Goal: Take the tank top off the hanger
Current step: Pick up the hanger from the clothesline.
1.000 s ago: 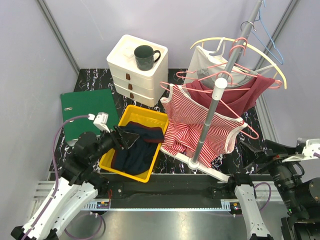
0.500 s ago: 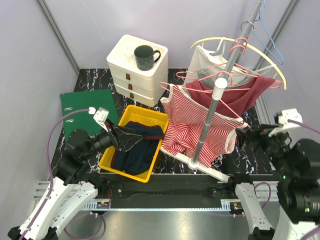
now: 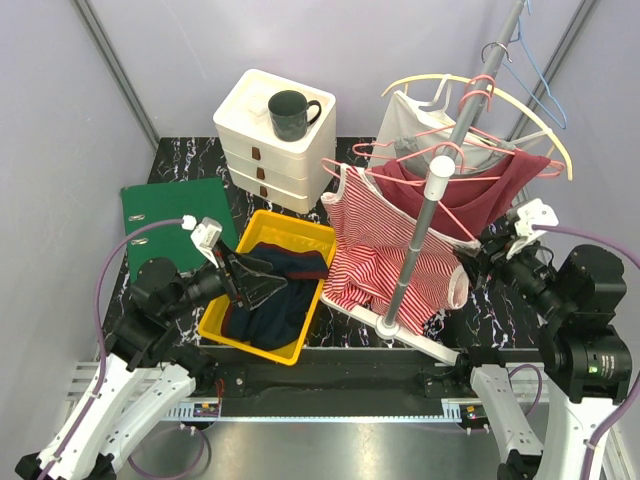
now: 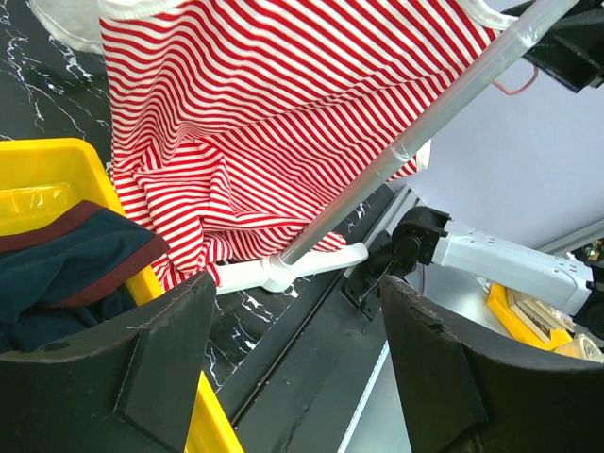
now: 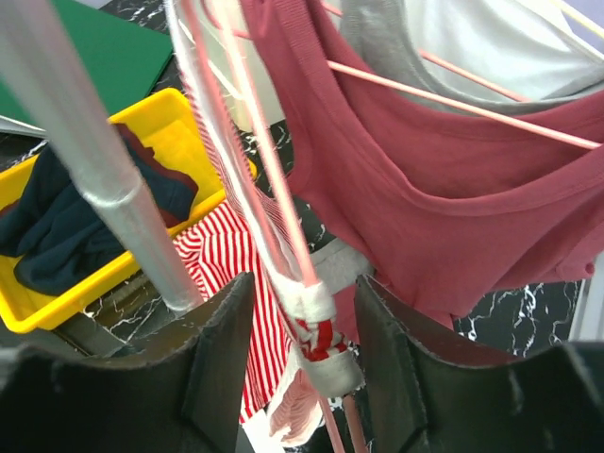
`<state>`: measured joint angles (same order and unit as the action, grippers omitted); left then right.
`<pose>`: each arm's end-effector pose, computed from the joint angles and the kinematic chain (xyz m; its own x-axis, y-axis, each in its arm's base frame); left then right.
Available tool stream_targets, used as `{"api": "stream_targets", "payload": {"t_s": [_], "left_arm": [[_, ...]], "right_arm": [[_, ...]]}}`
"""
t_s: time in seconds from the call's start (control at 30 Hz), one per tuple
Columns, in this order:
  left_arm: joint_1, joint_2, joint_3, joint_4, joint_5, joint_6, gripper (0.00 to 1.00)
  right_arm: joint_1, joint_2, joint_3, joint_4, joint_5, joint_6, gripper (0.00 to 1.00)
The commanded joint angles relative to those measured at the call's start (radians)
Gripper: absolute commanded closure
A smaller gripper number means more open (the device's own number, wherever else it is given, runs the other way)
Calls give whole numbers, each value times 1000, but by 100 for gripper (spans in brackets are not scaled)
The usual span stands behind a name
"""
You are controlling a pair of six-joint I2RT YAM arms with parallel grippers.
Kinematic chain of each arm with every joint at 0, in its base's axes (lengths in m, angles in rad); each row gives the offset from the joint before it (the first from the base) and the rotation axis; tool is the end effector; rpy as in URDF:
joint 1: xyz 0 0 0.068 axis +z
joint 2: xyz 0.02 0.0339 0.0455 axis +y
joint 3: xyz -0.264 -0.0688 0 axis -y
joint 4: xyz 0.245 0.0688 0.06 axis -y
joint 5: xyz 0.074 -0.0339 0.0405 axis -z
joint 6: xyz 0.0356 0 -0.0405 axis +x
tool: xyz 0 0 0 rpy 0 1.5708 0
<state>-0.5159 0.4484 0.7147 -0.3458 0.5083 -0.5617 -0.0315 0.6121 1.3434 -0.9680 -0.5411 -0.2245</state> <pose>0.0849 -0.0681 0.3420 -0.5128 -0.2441 -0.8231 0.6851 0.4614 -0.5637 0.0484 0.0168 0.4490 -0.1231 -0.1870 -0.9746 -0.5138 0.8522 -0.0987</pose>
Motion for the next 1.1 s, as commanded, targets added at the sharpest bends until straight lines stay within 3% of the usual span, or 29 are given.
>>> {"api": "stream_targets", "payload": {"t_s": [0.0,0.3,0.43,0.5,0.6,0.8,0.93,1.07], "left_arm": [[1,-1,55,24,47,20,26],[1,9,66,24,52,9,26],[2,4,68,24,47,8,25],[1,6,72,21,48,8,25],[1,9,80,15,47,9,25],[2,16,86,14,44,8,25],[2,22,97,13,42,5,25],[1,32,121,16,52,14,25]], "right_arm": [[7,-37,-45,77,-65,-53,48],[7,-5,-90,164,-52,-55,69],[7,-3,-104,229,-83,-72,73],[5,-2,-99,239,-108,-93,81],[7,-6,-99,253,-129,-134,100],[7,-26,-115,290,-168,-228,100],[7,56,-54,290,-195,-236,100],[5,141,2,290,-319,-225,100]]}}
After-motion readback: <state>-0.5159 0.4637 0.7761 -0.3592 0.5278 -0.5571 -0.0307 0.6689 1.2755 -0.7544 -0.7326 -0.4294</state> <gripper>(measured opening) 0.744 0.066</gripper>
